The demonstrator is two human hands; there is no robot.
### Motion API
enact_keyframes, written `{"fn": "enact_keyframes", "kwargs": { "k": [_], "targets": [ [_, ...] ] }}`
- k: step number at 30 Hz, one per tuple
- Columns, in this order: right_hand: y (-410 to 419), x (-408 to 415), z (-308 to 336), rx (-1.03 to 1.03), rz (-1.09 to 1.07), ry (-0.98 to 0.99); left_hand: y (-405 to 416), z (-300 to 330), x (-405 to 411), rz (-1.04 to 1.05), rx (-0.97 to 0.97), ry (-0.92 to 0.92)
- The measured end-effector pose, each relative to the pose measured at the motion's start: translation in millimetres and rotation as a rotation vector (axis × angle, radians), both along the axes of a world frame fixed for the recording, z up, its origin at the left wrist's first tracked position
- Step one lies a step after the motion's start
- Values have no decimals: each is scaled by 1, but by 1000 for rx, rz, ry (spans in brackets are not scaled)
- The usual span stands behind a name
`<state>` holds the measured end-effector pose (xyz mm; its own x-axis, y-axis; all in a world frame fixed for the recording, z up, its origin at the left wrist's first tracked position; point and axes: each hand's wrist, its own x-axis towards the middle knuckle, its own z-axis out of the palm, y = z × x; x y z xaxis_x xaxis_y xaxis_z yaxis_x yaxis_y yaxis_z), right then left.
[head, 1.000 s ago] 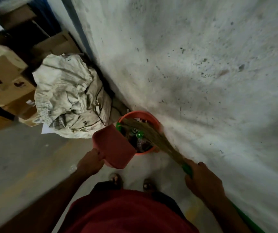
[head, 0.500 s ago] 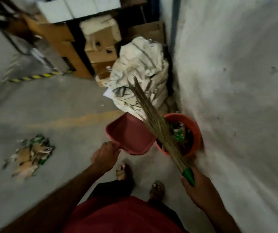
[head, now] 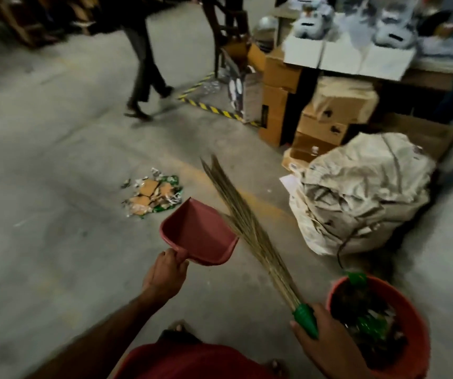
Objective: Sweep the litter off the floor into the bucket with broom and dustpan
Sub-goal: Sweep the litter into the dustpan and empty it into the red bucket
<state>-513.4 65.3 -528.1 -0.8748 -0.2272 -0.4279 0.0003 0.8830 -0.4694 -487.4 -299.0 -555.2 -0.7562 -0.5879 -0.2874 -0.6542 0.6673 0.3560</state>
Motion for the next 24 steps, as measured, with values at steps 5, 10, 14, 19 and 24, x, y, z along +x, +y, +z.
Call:
{"fn": "enact_keyframes", "kwargs": {
  "k": [5, 10, 14, 19, 24],
  "targets": [
    [-59, -17, -28, 7, 156, -60, -76, -8, 43, 180, 32, 30],
    [-172, -12, 30, 72, 236, -16, -160, -28, 83, 262, 75, 25],
    [-237, -11, 26, 33, 201, -62, -216, -40, 97, 308, 110, 26],
    [-301, -15, 12, 22, 152, -79, -272, -46, 106, 383, 136, 72],
    [-347, -32, 2, 91, 158, -112, -316, -56, 111, 386, 155, 118]
  ]
}}
